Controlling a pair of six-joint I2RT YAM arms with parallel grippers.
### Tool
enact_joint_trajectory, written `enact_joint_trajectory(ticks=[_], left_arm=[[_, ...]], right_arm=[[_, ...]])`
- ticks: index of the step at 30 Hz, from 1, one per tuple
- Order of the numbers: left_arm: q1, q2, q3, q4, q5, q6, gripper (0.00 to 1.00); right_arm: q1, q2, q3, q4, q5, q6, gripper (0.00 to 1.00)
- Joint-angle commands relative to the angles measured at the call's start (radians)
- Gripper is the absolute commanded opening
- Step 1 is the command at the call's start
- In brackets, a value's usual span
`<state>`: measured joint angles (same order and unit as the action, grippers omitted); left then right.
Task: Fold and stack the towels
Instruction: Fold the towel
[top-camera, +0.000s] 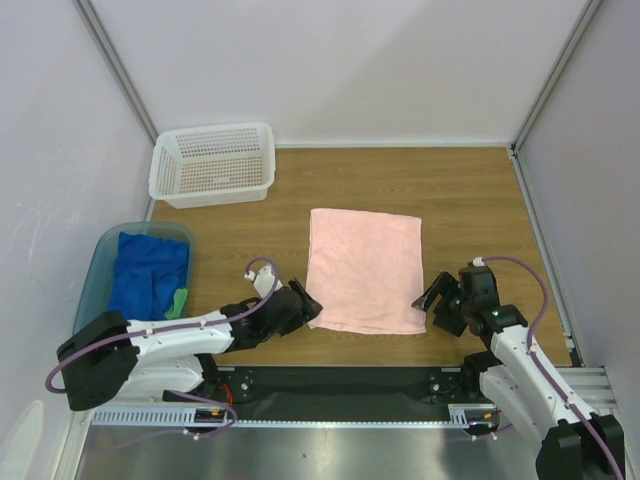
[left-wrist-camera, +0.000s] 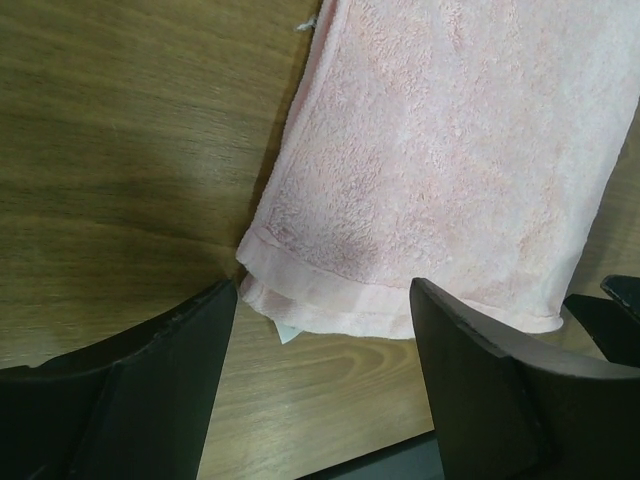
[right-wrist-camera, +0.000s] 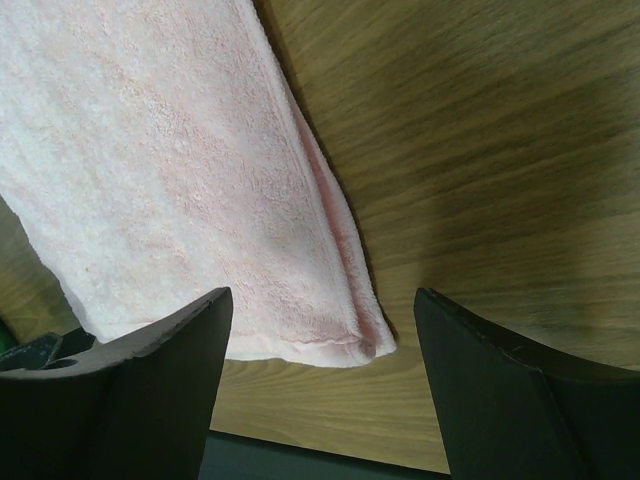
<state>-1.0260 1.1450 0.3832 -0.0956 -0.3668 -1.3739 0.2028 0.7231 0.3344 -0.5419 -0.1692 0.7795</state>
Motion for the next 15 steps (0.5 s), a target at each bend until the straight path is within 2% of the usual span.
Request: enact_joint_trajectory(ticks=[1, 4, 11, 15], left_arm=[[-0.017, 0.012, -0.023, -0.124, 0.023, 0.072, 0.79], [-0.029, 0.002, -0.062, -0.104, 0.017, 0.018, 0.8], [-0.034, -0.007, -0.124, -0.07, -0.024, -0.117, 0.67], [-0.036, 0.012, -0.125, -0.046, -0.052, -0.139, 0.62]], right_arm=[[-0.002, 0.012, 0.005, 0.039, 0.011, 0.007, 0.79], [0.0, 0.016, 0.005, 0.037, 0.014, 0.009, 0.79], [0.0, 0.016, 0.014, 0.022, 0.017, 0.0, 0.79], [0.0, 0.018, 0.015, 0.02, 0.017, -0.003, 0.76]])
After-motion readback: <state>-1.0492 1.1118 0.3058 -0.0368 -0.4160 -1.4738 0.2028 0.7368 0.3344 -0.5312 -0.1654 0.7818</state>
